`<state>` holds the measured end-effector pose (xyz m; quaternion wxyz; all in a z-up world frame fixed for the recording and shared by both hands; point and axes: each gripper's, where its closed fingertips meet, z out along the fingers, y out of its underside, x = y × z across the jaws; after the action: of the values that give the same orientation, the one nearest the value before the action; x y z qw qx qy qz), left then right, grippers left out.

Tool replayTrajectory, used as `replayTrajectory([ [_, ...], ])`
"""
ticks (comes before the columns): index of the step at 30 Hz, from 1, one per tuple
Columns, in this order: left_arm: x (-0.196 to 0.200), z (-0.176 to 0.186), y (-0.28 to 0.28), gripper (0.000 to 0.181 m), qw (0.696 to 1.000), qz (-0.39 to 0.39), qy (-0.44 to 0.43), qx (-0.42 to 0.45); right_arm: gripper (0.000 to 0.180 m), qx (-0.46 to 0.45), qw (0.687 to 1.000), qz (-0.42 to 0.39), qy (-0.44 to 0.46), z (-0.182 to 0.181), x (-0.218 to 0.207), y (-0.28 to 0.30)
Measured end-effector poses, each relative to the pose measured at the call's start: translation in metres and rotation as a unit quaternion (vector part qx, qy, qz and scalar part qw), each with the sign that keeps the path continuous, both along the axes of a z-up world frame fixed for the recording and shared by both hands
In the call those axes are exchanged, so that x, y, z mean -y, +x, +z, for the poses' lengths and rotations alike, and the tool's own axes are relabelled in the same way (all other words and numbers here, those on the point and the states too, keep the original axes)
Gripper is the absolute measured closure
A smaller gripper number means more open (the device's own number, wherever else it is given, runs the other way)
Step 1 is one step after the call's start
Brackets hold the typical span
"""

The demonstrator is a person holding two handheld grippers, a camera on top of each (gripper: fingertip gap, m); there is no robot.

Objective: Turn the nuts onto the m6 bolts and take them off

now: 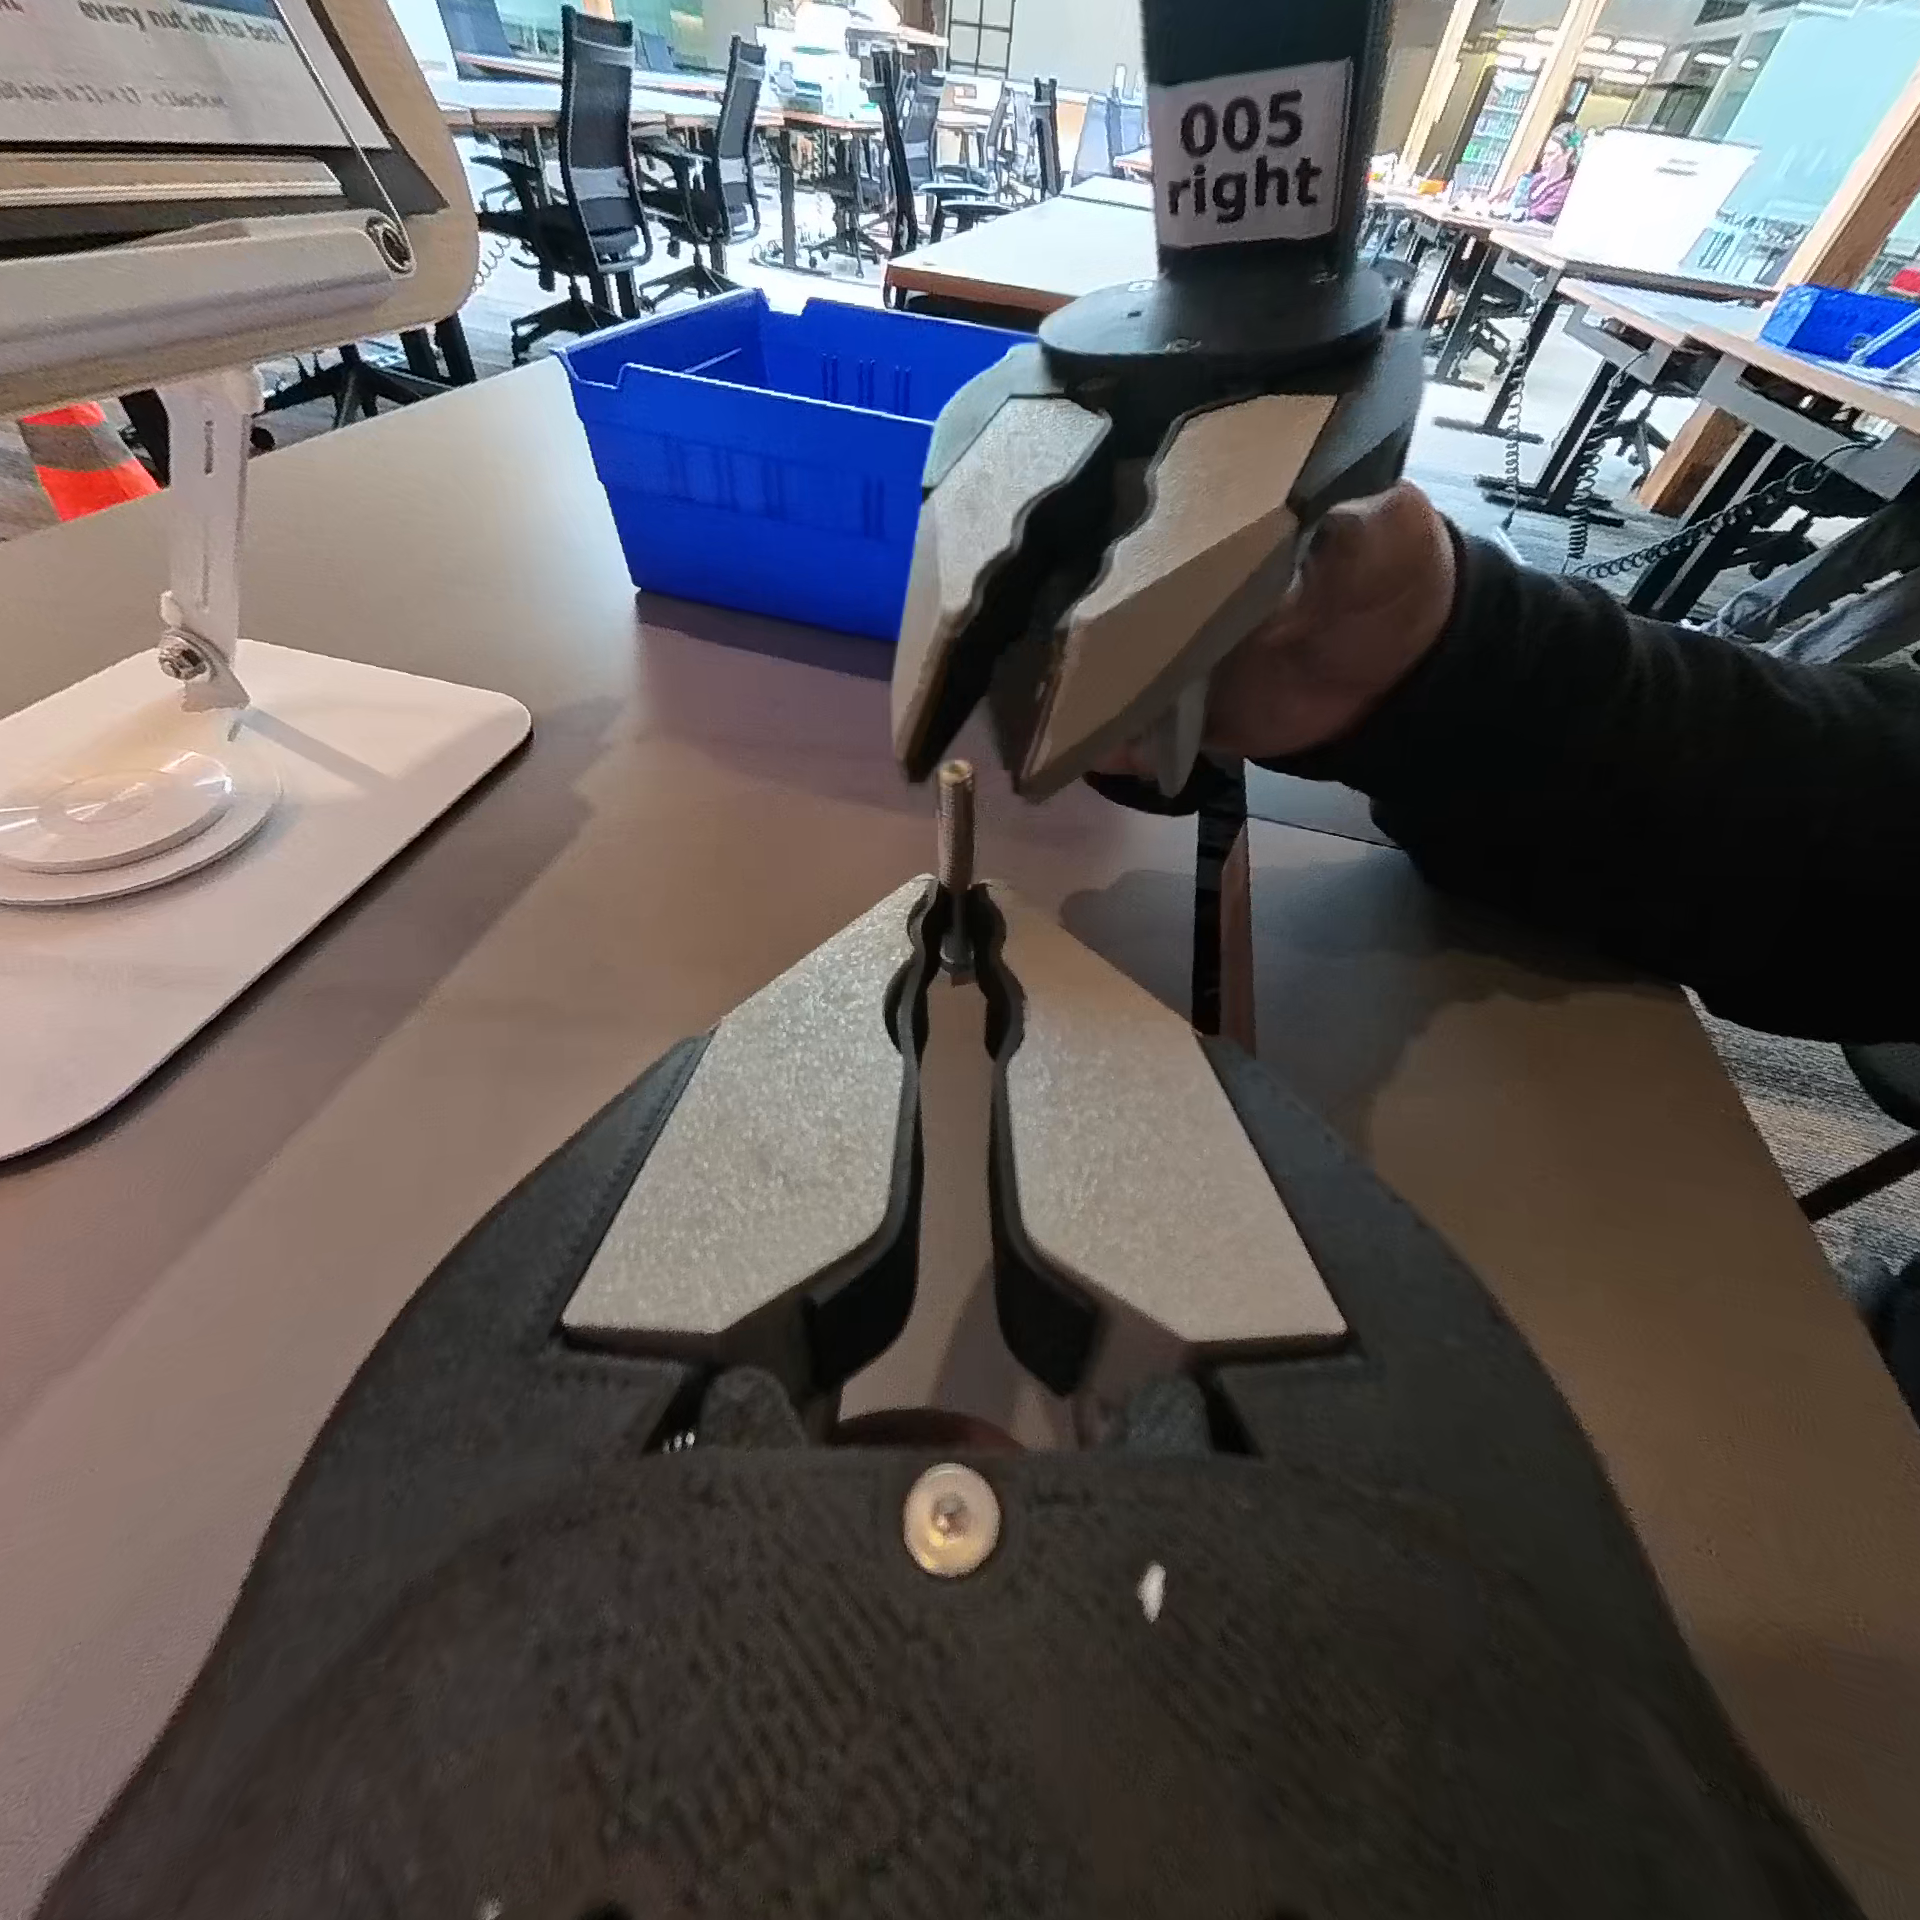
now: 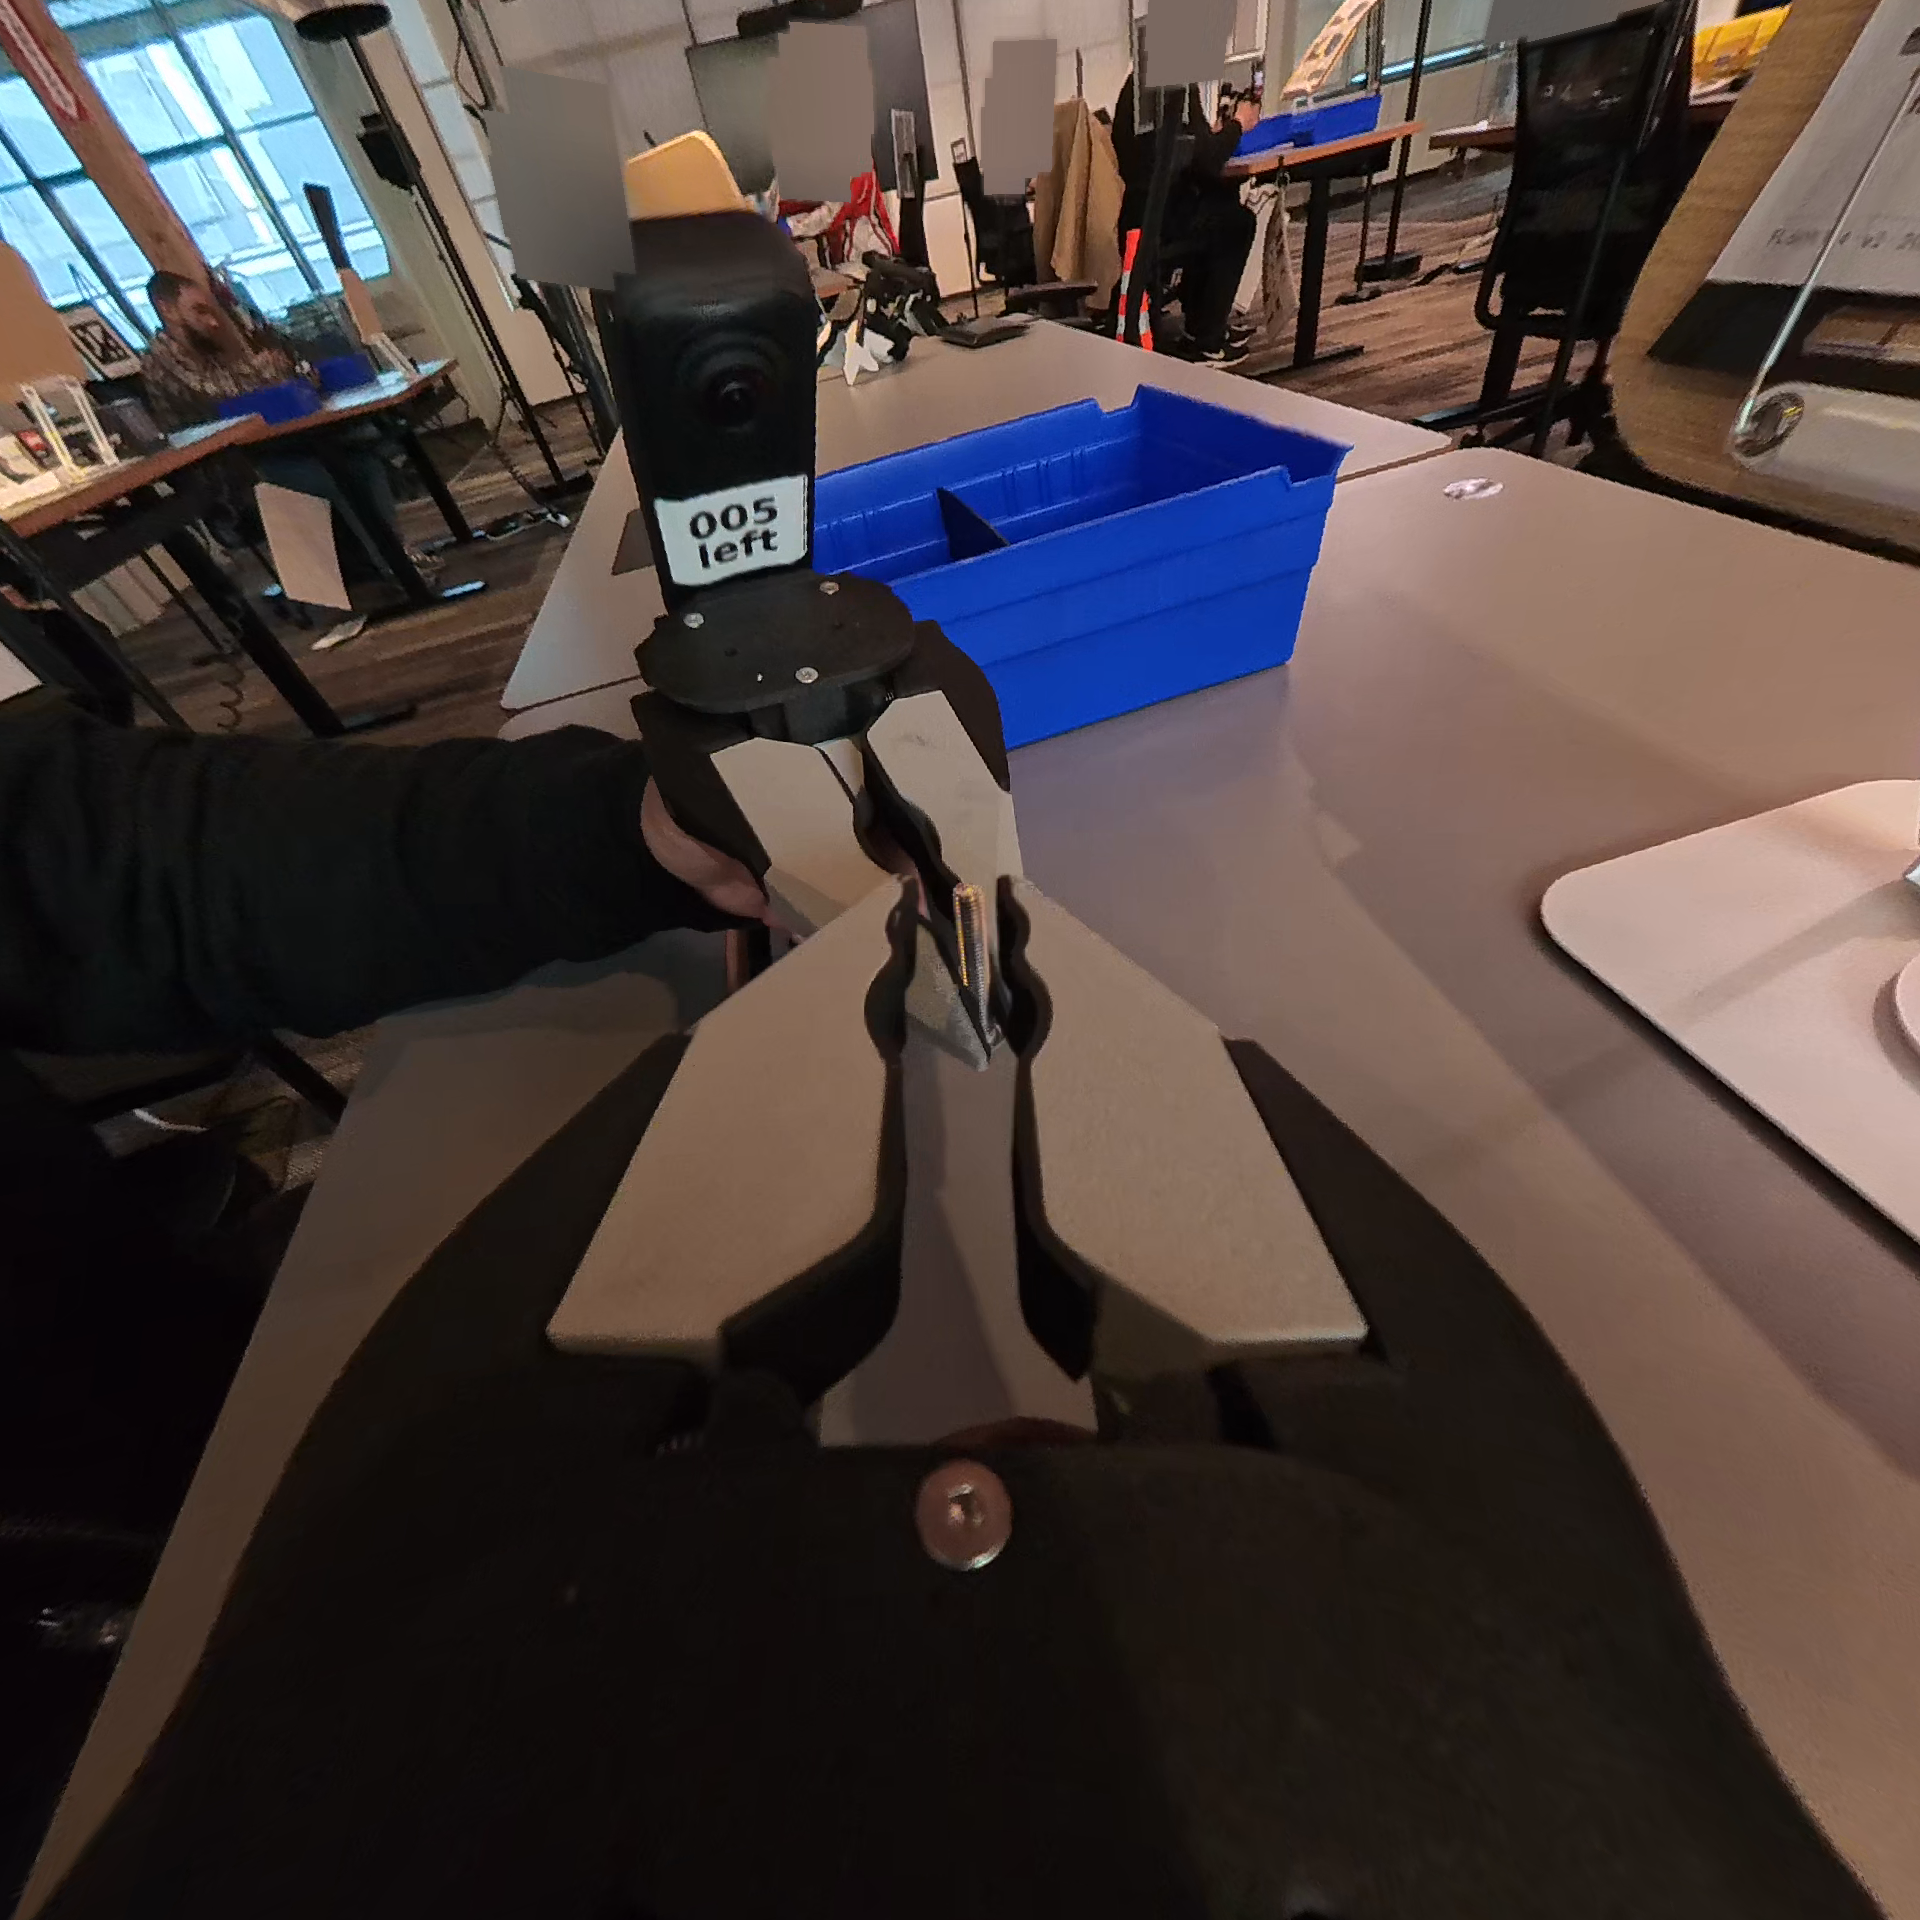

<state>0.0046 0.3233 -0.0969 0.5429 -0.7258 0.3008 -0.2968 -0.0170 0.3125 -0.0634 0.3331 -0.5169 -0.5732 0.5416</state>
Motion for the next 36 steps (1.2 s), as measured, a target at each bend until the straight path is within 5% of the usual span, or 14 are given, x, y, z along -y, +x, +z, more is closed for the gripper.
replayTrajectory([
  [10,0.000,0.012,-0.010,0.179,0.999,0.004,0.029,0.029,0.164,0.086,0.988,-0.086,0.098,-0.024,-0.040,0.016],
  [20,-0.007,-0.001,-0.018,0.179,1.000,0.025,-0.008,0.016,0.164,0.216,0.963,-0.068,0.148,-0.077,-0.042,0.024],
  [28,-0.009,-0.015,-0.015,0.179,0.999,0.023,-0.038,-0.004,0.172,0.150,0.977,-0.067,0.133,-0.050,-0.035,0.017],
  [36,-0.007,-0.014,-0.015,0.179,1.000,0.016,-0.022,-0.003,0.166,0.273,0.947,-0.066,0.154,-0.102,-0.046,0.029],
])
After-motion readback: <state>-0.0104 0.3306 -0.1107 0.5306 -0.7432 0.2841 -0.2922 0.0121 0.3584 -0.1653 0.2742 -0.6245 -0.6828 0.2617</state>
